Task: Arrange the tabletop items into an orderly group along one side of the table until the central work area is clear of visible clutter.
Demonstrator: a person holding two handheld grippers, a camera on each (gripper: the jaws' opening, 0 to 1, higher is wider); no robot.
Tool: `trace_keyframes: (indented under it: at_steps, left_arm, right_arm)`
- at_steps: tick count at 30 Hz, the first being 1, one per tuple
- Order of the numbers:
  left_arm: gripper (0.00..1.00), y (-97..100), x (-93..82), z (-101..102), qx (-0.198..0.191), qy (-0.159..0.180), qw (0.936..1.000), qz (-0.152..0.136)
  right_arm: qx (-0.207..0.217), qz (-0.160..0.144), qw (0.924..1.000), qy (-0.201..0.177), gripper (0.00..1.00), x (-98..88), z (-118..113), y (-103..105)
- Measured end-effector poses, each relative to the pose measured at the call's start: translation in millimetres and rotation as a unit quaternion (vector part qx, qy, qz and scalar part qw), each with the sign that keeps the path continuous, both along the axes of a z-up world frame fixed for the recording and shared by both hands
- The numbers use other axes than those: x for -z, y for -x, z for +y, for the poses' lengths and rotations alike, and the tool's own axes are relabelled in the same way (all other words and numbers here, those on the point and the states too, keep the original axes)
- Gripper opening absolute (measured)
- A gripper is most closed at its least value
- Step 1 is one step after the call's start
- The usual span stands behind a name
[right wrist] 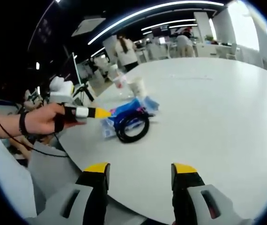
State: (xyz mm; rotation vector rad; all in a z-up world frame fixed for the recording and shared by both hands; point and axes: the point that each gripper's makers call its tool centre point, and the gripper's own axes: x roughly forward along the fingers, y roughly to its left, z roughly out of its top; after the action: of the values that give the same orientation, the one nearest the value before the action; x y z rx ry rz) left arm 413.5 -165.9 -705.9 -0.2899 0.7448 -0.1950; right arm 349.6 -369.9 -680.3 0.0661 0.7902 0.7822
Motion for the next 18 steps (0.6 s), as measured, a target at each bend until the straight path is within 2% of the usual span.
trace_keyframes:
  at_steps: [18]
  left_arm:
    - [0.32,-11.8,11.7,-20.2,0.027,0.005,0.9995,0.013]
  right_arm:
    - [0.004,0.003,1.0,0.006,0.53,1.8,-5.1,4.8]
